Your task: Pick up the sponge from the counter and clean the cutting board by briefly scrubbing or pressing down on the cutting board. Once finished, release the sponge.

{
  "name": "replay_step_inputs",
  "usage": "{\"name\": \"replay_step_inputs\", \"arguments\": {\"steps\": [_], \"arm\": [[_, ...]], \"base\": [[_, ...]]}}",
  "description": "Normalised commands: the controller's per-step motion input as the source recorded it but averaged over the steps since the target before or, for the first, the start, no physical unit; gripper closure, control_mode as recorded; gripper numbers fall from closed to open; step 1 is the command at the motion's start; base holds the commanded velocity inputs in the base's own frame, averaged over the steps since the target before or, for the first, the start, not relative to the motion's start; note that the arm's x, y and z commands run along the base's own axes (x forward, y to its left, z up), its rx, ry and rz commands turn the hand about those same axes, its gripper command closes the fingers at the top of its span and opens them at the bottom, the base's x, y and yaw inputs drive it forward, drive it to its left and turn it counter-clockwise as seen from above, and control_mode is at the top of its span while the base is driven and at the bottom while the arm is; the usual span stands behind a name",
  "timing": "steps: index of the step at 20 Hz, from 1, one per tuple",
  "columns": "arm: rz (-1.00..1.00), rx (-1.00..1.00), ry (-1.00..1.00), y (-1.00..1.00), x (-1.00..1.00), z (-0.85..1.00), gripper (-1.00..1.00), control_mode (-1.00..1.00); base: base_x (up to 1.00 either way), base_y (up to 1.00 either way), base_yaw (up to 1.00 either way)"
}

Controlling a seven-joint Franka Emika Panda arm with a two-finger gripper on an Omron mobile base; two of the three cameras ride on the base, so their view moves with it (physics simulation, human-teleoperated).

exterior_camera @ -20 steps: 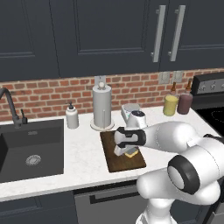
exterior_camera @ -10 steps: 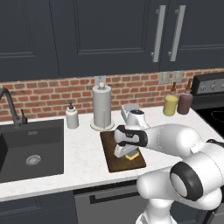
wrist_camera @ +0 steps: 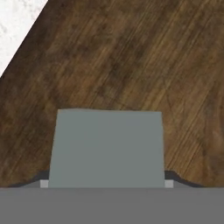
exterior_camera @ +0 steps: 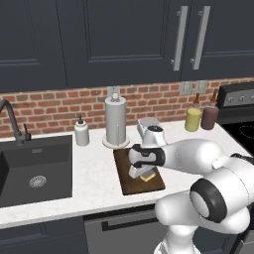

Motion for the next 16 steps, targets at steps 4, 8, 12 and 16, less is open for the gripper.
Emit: {"name": "replay_step_inputs", "arguments": {"steps": [4,8,12,16], "arm": [[0.00,0.00,-0.05,0.00,0.66,-0.09,1.00,-1.00],[0.00,0.00,-0.05,0.02,0.64,0.00,1.00,-1.00],[0.00,0.00,-0.05,0.07,0.56,0.00,1.00,-1.00],[0.00,0.00,-0.04,0.10,0.52,0.00,1.00,-1.00]], "base": [[0.00,0.00,0.00],[0.00,0.00,0.00],[0.00,0.00,0.00],[0.00,0.00,0.00]]}}
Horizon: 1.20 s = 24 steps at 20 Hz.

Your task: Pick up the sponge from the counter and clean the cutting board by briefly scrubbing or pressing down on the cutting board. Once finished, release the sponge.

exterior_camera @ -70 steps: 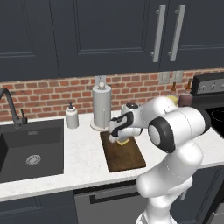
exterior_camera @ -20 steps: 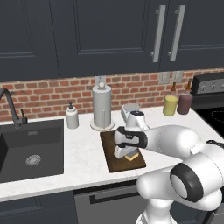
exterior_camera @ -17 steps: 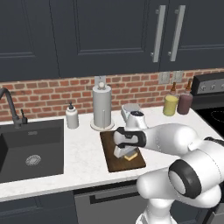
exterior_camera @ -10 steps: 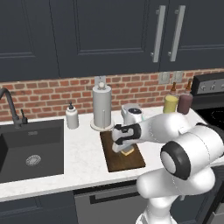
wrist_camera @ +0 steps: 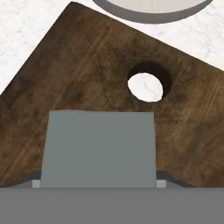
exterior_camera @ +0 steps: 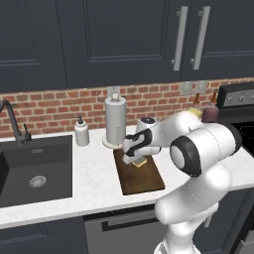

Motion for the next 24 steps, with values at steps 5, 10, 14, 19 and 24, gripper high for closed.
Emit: {"name": "replay_step_inputs", "arguments": {"steps": [5,10,14,19,24], "arm": [[-0.01,0.00,0.00,0.08,0.12,0.00,1.00,-1.00],[-0.02,0.00,0.00,0.00,-0.23,-0.04,1.00,-1.00],[0.00,0.00,0.00,0.00,-0.80,-0.09,1.00,-1.00],[0.00,0.00,0.00,0.02,-0.99,-0.08,1.00,-1.00],[0.00,0.00,0.00,0.20,-0.68,0.00,1.00,-1.00]], "base": [[0.00,0.00,0.00],[0.00,0.00,0.00],[0.00,0.00,0.00],[0.00,0.00,0.00],[0.00,0.00,0.00]]}}
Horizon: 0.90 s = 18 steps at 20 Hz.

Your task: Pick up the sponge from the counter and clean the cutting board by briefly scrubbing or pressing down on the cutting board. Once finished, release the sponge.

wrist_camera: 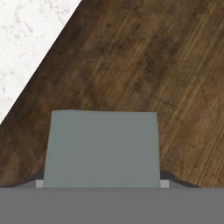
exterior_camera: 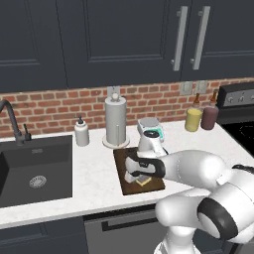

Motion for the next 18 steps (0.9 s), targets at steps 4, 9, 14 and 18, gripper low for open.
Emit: {"name": "replay_step_inputs", "arguments": {"steps": [4,9,14,18], "arm": [[0.00,0.00,0.00,0.36,-0.06,0.00,1.00,-1.00],[0.00,0.00,0.00,0.32,0.17,0.00,1.00,-1.00],[0.00,0.00,0.00,0.06,0.41,-0.04,1.00,-1.00],[0.00,0.00,0.00,-0.11,0.59,-0.13,1.00,-1.00]], "base": [[0.00,0.00,0.00],[0.00,0.00,0.00],[0.00,0.00,0.00],[0.00,0.00,0.00]]}}
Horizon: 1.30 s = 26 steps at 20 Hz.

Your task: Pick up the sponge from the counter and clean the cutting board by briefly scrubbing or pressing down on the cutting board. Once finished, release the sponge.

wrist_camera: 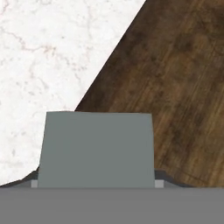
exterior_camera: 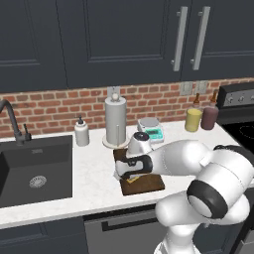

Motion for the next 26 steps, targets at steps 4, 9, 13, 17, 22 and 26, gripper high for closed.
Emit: {"name": "replay_step_inputs", "arguments": {"steps": [4,9,13,17,22,26], "arm": [[-0.04,0.00,0.00,-0.36,0.58,-0.12,1.00,-1.00],[-0.06,0.00,0.00,-0.51,0.52,-0.06,1.00,-1.00],[-0.07,0.00,0.00,-0.56,0.37,-0.01,1.00,-1.00],[-0.06,0.00,0.00,-0.49,0.16,0.00,1.00,-1.00],[-0.03,0.00,0.00,-0.29,-0.01,-0.06,1.00,-1.00],[0.00,-0.02,0.02,0.03,-0.28,-0.19,1.00,-1.00]], "base": [[0.00,0.00,0.00],[0.00,0.00,0.00],[0.00,0.00,0.00],[0.00,0.00,0.00],[0.00,0.00,0.00],[0.00,0.00,0.00]]}}
